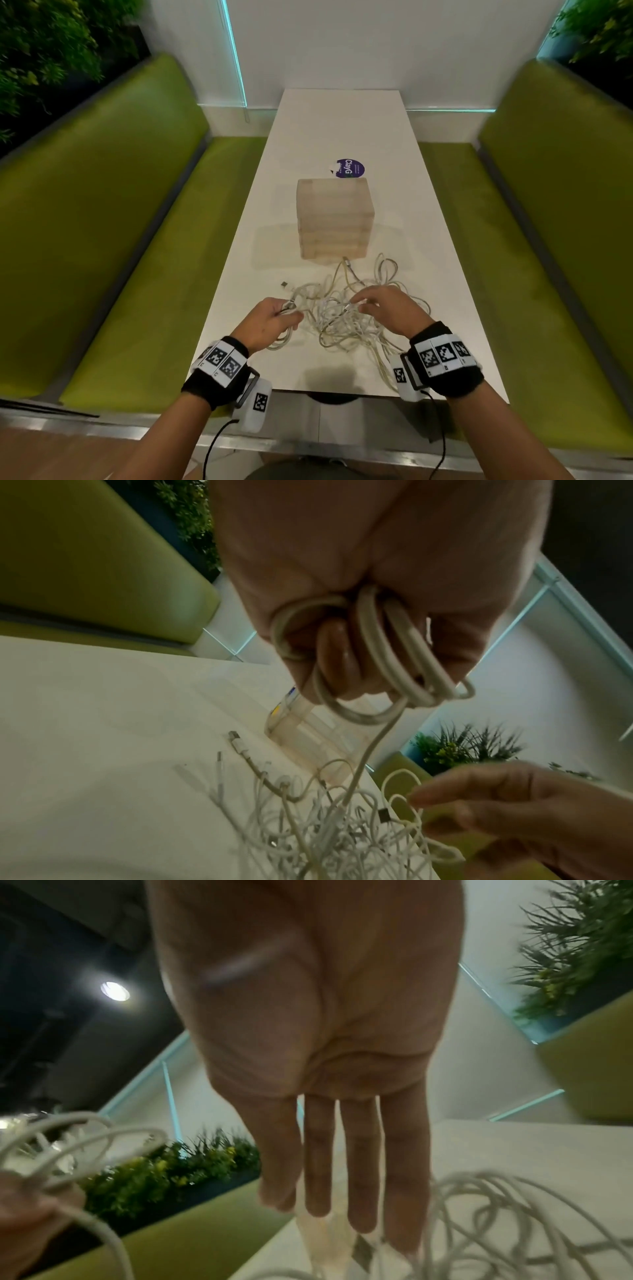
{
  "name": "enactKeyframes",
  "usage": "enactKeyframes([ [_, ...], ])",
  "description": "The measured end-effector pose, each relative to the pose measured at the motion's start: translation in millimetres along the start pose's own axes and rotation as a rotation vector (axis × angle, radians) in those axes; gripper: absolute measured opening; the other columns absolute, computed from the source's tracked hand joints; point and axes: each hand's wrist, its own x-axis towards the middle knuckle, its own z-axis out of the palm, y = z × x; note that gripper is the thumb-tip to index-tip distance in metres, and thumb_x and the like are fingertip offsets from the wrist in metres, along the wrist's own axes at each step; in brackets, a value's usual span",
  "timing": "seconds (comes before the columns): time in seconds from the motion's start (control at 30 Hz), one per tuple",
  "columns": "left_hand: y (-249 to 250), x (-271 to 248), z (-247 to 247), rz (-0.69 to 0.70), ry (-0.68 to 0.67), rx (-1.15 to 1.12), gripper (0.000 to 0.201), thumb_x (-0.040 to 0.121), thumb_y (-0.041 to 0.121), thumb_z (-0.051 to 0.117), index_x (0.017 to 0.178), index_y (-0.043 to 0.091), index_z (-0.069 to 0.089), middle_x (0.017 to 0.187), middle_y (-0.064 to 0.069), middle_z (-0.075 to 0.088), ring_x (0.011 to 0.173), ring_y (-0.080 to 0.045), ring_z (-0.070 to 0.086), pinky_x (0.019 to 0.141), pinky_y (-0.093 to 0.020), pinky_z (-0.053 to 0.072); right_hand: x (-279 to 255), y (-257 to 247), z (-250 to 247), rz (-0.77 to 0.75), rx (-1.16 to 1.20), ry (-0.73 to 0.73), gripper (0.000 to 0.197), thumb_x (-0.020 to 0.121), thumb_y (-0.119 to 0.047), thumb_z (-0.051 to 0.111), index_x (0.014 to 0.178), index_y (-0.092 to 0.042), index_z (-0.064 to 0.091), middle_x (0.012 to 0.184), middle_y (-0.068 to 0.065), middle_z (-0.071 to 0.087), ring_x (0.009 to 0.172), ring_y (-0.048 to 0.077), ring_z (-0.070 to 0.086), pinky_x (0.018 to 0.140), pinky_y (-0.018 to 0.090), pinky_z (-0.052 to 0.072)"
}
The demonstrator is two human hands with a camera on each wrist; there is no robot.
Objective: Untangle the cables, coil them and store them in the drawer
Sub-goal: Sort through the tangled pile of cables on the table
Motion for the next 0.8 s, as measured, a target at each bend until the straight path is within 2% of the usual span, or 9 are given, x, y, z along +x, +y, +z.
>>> enactKeyframes([
  [0.13, 0, -7, 5, 0.006, -0.146, 0.113, 0.03, 0.083, 0.022, 0.062, 0.054, 0.02, 0.057, 0.046, 0.01, 0.046, 0.044, -0.003, 0.04, 0.051, -0.018, 0.032, -25, -26, -6, -0.108, 0.23, -0.155, 0.066, 0.079, -0.041, 0.071, 0.137, -0.045, 0.04, 0.145, -0.012, 0.041, 0.121, 0.005, 0.046, 0.099, 0.028, 0.042],
  [0.23, 2, -14, 12, 0.001, -0.316, 0.217, 0.026, 0.082, 0.025, 0.062, 0.056, 0.027, 0.059, 0.058, 0.008, 0.055, 0.055, -0.006, 0.048, 0.061, -0.023, 0.037, -37, -42, 12, -0.177, 0.336, -0.364, 0.061, 0.085, -0.045, 0.063, 0.139, -0.047, 0.035, 0.148, -0.014, 0.037, 0.13, 0.007, 0.042, 0.105, 0.032, 0.04],
  [0.33, 7, -25, 17, 0.024, -0.42, 0.185, 0.017, 0.085, 0.018, 0.066, 0.071, 0.027, 0.061, 0.069, 0.008, 0.059, 0.063, -0.004, 0.052, 0.067, -0.023, 0.042, -43, -43, 33, -0.175, 0.464, -0.417, 0.036, 0.095, -0.029, 0.054, 0.131, -0.023, 0.052, 0.12, -0.002, 0.061, 0.107, 0.015, 0.061, 0.093, 0.042, 0.053],
  [0.37, 9, -30, 15, 0.027, -0.439, 0.122, 0.008, 0.085, 0.021, 0.068, 0.08, 0.024, 0.063, 0.075, 0.008, 0.061, 0.068, -0.004, 0.054, 0.069, -0.022, 0.043, -46, -43, 38, -0.157, 0.521, -0.417, 0.033, 0.096, -0.025, 0.052, 0.128, -0.018, 0.052, 0.111, 0.002, 0.063, 0.098, 0.018, 0.065, 0.084, 0.04, 0.057],
  [0.47, 9, -41, 11, 0.012, -0.468, -0.065, 0.023, 0.085, 0.018, 0.069, 0.105, 0.023, 0.06, 0.08, 0.021, 0.065, 0.075, 0.004, 0.057, 0.07, -0.012, 0.044, -56, -41, 45, -0.13, 0.629, -0.356, 0.026, 0.099, -0.02, 0.047, 0.124, -0.014, 0.052, 0.091, 0.01, 0.069, 0.073, 0.021, 0.068, 0.062, 0.029, 0.053],
  [0.5, 7, -44, 11, 0.016, -0.458, -0.094, 0.025, 0.086, 0.019, 0.067, 0.109, 0.023, 0.059, 0.078, 0.022, 0.064, 0.073, 0.004, 0.057, 0.068, -0.011, 0.042, -57, -40, 47, -0.138, 0.637, -0.331, 0.024, 0.099, -0.018, 0.047, 0.122, -0.014, 0.054, 0.086, 0.011, 0.069, 0.068, 0.021, 0.067, 0.058, 0.027, 0.051],
  [0.6, -6, -50, 21, -0.027, -0.324, -0.175, 0.046, 0.087, 0.05, 0.058, 0.11, 0.01, 0.059, 0.071, 0.011, 0.057, 0.062, -0.007, 0.047, 0.057, -0.017, 0.038, -58, -36, 55, -0.117, 0.653, -0.307, 0.023, 0.098, -0.01, 0.046, 0.117, -0.011, 0.058, 0.077, 0.007, 0.068, 0.061, 0.017, 0.064, 0.054, 0.024, 0.047],
  [0.7, -15, -47, 25, -0.095, -0.003, -0.271, 0.033, 0.1, 0.031, 0.041, 0.105, 0.003, 0.057, 0.079, -0.007, 0.062, 0.059, -0.011, 0.052, 0.054, -0.019, 0.043, -61, -24, 63, -0.022, 0.642, -0.314, 0.021, 0.092, -0.004, 0.046, 0.106, -0.004, 0.063, 0.07, 0.001, 0.069, 0.061, 0.018, 0.063, 0.057, 0.023, 0.048],
  [0.8, -21, -43, 19, -0.067, 0.238, -0.381, 0.035, 0.102, 0.023, 0.034, 0.098, -0.004, 0.057, 0.085, -0.012, 0.063, 0.067, -0.017, 0.061, 0.059, -0.022, 0.051, -67, -13, 73, 0.019, 0.424, -0.465, 0.02, 0.093, -0.011, 0.047, 0.1, -0.008, 0.065, 0.072, 0.002, 0.069, 0.063, 0.015, 0.064, 0.065, 0.027, 0.051],
])
